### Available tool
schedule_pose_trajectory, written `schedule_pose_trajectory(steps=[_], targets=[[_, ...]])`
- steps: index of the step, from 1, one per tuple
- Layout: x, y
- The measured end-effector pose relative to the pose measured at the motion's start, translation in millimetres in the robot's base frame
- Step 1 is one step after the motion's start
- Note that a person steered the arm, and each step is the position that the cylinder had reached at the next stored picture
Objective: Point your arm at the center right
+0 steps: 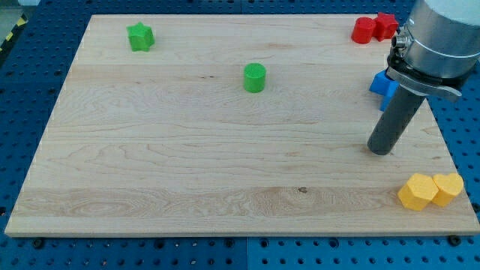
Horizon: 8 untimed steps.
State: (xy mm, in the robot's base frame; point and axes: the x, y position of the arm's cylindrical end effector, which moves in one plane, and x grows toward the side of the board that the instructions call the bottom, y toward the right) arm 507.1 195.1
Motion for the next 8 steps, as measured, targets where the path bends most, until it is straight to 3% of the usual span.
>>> schedule_pose_trajectory(steps=[3,4,6,8], targets=[[5.6,144.9],[-5.8,149.9],[-88.1,119.7],[-102.8,37.3]])
